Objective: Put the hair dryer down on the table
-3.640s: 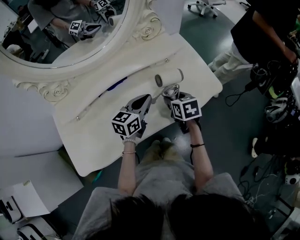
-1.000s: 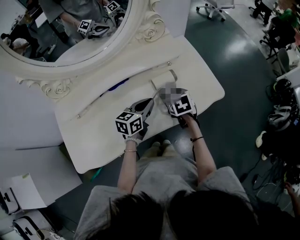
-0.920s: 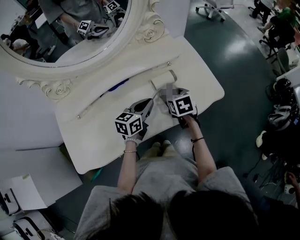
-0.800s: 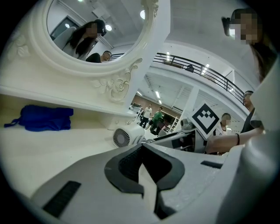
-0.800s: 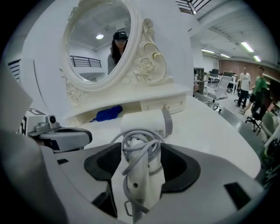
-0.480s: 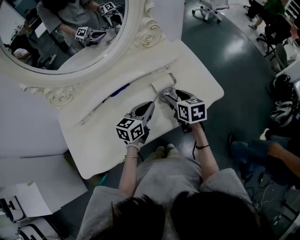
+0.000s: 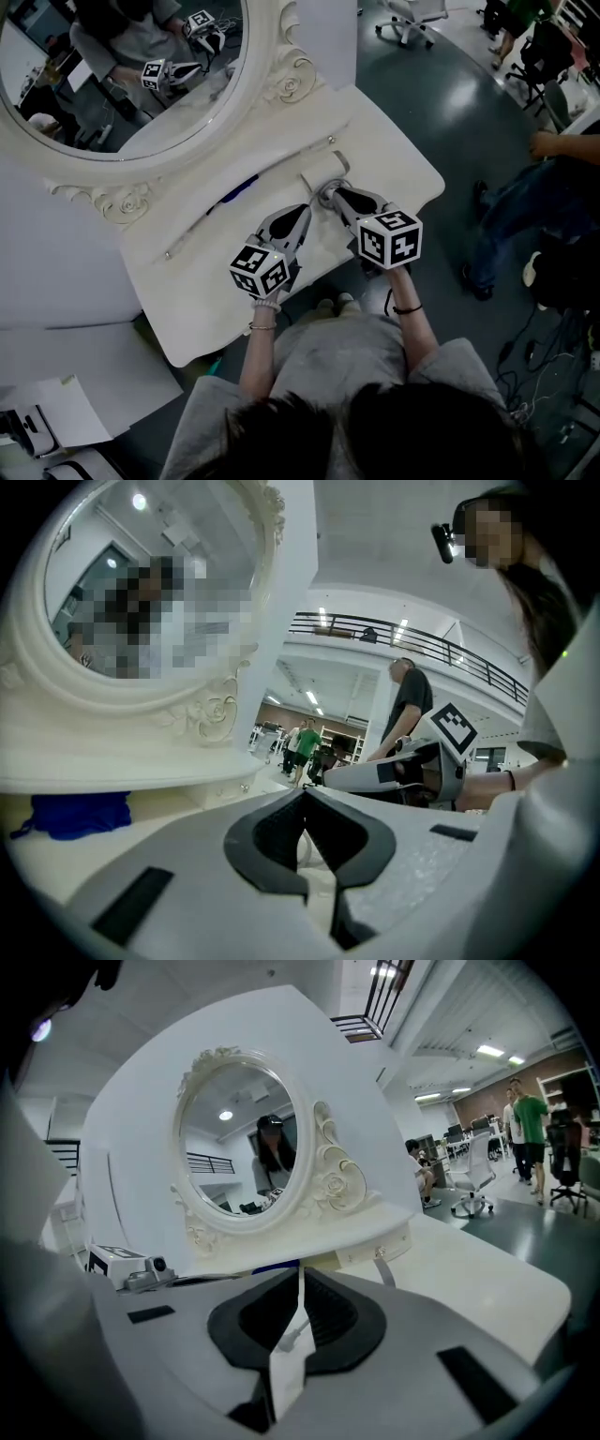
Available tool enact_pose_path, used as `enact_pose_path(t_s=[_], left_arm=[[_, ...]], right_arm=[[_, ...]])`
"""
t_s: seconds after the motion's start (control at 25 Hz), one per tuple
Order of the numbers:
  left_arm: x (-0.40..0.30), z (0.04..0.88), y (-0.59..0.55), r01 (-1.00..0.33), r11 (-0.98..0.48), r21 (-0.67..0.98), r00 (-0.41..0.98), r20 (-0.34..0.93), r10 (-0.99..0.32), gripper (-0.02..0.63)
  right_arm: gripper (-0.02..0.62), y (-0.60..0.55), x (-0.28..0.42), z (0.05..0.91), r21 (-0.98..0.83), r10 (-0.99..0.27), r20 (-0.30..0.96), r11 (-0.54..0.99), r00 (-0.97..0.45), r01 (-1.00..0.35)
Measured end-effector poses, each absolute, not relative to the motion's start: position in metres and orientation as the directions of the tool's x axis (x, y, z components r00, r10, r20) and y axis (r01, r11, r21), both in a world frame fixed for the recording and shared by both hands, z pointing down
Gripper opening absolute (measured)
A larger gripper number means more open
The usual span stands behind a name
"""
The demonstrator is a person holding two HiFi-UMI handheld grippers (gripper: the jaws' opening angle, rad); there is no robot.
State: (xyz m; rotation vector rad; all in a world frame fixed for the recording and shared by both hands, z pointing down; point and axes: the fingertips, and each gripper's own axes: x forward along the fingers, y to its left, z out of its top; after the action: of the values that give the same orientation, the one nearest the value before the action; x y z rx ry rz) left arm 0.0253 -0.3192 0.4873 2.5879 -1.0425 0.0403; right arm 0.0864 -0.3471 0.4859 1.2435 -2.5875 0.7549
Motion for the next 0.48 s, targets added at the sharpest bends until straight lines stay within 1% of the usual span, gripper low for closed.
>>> enact_pose_path(t_s=[0.08, 0.48], left_arm=[[0.027, 0.478, -0.318, -0.673, -0.682, 0.285, 0.733, 0.141, -0.665, 0.005], [0.042, 0.456, -0.300, -0.637, -0.739, 0.221, 0.769, 0.113, -0.629, 0.005]], right_arm=[[0.003, -0.345, 0.085, 0.478, -0.348, -0.689, 0.346, 0.536, -0.637, -0.769], [0.000, -0.332, 0.081, 0.440, -0.338, -0.687, 0.230, 0.608, -0.689, -0.718]])
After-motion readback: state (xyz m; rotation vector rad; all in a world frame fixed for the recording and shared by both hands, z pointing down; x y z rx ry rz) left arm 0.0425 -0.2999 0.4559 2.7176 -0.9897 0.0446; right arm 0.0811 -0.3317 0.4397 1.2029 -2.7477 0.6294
